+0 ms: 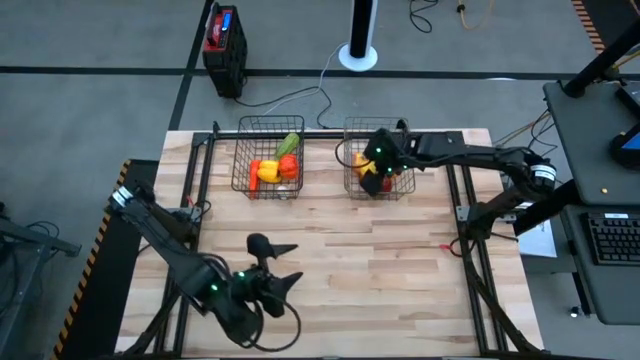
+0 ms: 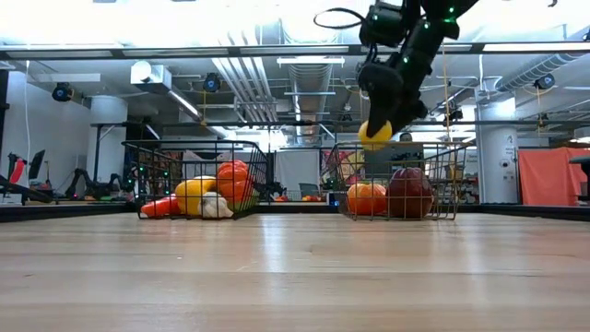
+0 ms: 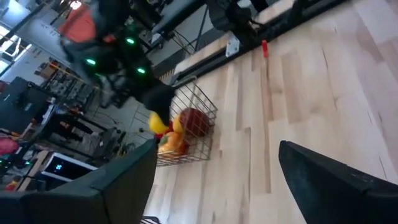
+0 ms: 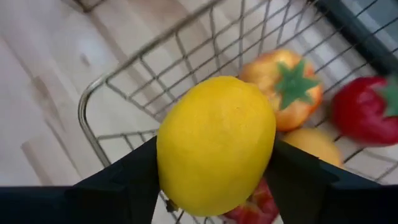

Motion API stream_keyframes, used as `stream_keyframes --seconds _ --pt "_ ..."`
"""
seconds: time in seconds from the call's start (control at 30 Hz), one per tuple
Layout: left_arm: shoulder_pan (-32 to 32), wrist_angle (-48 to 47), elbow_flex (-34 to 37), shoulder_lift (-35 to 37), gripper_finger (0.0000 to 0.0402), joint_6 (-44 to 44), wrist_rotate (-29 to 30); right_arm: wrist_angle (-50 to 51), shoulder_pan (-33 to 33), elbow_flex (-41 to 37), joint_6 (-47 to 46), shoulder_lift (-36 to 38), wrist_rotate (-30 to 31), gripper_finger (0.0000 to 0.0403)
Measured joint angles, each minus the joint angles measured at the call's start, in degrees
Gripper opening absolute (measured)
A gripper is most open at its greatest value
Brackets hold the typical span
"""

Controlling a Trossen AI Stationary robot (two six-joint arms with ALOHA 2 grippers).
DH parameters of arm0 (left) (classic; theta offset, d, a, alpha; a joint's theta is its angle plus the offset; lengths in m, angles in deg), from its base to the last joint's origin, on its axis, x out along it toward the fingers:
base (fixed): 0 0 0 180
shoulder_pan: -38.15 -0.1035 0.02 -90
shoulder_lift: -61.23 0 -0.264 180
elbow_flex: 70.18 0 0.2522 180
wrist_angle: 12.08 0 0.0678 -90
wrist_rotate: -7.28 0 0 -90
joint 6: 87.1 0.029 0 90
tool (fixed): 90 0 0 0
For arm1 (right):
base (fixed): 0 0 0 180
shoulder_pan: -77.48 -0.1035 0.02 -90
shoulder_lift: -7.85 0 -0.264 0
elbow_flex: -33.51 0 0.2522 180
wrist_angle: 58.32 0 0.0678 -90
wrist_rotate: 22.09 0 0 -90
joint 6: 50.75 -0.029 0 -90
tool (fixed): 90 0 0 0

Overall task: Sort produce into baskets
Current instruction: Put the orange lemon into the gold wire basket, then return to Home Position

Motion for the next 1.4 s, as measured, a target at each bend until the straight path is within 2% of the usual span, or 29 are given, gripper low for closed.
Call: stream_keyframes --seconds 0.13,0.27,0.4,0.5,0.63,0.73,0.83,0.9,1.0,1.17,1.33,1.4 --pt "0.0 0.1 0.1 4.0 0.0317 2.0 0.0 -2.5 0.0 -2.1 -0.3 -0.1 -3.0 0.0268" --pt "0.0 0.3 1.3 7.3 0.0317 4.8 -0.6 -4.7 0.0 -3.7 -0.9 -0.1 -3.1 0.0291" --pt "-0.2 5.0 6.7 11.5 0.0317 6.0 -1.3 -6.1 0.0 -3.9 -0.7 0.0 -3.0 0.0310" --pt "-0.9 16.0 14.9 15.5 0.0317 9.3 -5.8 -7.0 -0.6 -3.9 -0.7 0.7 -3.0 0.0317" --pt "-2.9 39.9 27.9 20.7 0.0317 16.2 -13.4 -13.0 -4.2 -5.4 0.5 2.9 -3.0 0.0320" --pt "-5.6 55.6 35.8 22.4 0.0317 20.5 -18.9 -24.1 -9.6 -8.7 2.6 5.1 -3.0 0.0316" --pt "-8.7 61.7 41.1 22.7 0.0317 22.4 -20.5 -37.8 -15.7 -13.6 5.4 7.0 -3.0 0.0309" --pt "-11.5 62.7 43.2 23.5 0.0317 22.1 -21.3 -45.5 -18.7 -16.6 6.6 8.0 -3.1 0.0307" --pt "-15.8 62.5 45.3 24.9 0.0317 20.1 -26.0 -51.6 -20.5 -20.0 6.9 10.3 -3.0 0.0308" --pt "-20.5 57.2 47.3 30.2 0.0314 19.8 -27.8 -52.1 -20.6 -24.8 6.9 15.5 -3.0 0.0316" --pt "-20.5 47.8 48.3 39.3 0.0312 18.4 -27.8 -52.6 -20.6 -30.0 7.2 23.4 -3.0 0.0322" --pt "-20.7 47.0 49.7 43.1 0.0312 17.6 -26.8 -52.7 -20.6 -32.0 7.2 26.8 -3.0 0.0322"
